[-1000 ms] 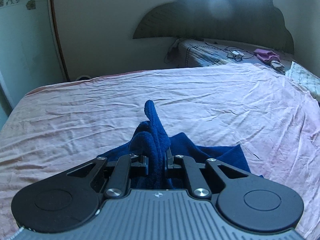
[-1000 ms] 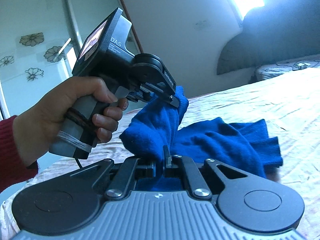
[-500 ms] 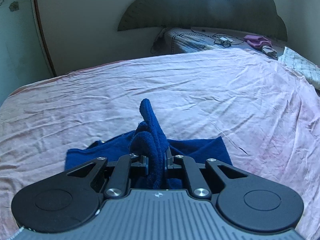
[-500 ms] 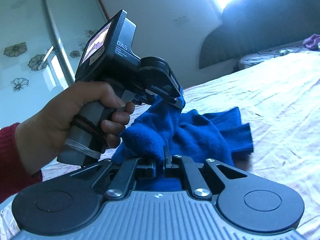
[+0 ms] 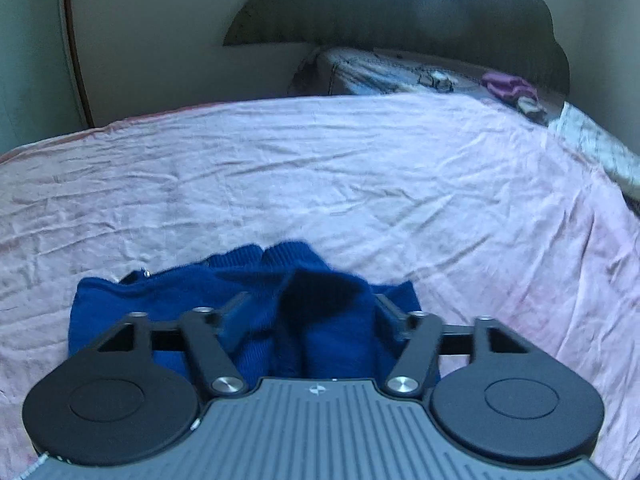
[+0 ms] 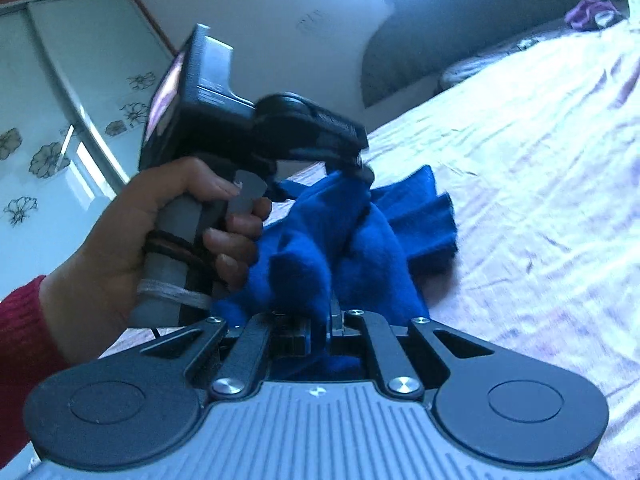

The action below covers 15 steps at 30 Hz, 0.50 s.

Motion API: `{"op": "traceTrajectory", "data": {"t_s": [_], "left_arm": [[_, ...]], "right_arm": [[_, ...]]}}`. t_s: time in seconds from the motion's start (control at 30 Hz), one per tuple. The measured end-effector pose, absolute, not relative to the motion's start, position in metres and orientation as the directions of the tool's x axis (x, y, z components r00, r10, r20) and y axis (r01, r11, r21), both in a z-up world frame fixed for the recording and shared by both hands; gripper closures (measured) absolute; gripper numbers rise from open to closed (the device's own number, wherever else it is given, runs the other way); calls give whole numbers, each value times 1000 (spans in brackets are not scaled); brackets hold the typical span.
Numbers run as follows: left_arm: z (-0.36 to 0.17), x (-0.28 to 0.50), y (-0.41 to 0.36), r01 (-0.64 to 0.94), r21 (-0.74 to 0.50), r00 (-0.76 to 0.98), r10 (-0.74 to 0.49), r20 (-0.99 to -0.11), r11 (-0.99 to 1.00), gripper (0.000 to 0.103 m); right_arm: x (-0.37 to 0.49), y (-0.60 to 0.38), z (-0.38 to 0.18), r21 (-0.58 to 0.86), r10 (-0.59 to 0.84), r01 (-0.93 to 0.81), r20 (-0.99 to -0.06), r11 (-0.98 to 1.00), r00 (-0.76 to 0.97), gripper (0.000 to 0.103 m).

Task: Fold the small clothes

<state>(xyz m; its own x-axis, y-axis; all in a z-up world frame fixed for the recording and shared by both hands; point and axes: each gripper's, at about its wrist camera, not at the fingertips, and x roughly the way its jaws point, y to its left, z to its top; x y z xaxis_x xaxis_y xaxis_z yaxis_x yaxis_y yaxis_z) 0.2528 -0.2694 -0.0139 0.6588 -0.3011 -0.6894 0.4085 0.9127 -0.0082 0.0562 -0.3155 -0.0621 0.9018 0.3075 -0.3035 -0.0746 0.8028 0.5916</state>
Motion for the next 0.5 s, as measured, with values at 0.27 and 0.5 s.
{"op": "traceTrajectory", "data": {"t_s": [0.27, 0.5], "left_arm": [[8, 248, -244, 336, 18, 749, -256, -612, 942, 22], [17, 240, -176, 268, -23, 770, -228, -596, 963, 19]], "right_arm": [[61, -325, -73, 644, 328, -38, -338, 764, 882, 92], [46, -345, -68, 685, 314, -28, -297, 728, 902, 48]]}}
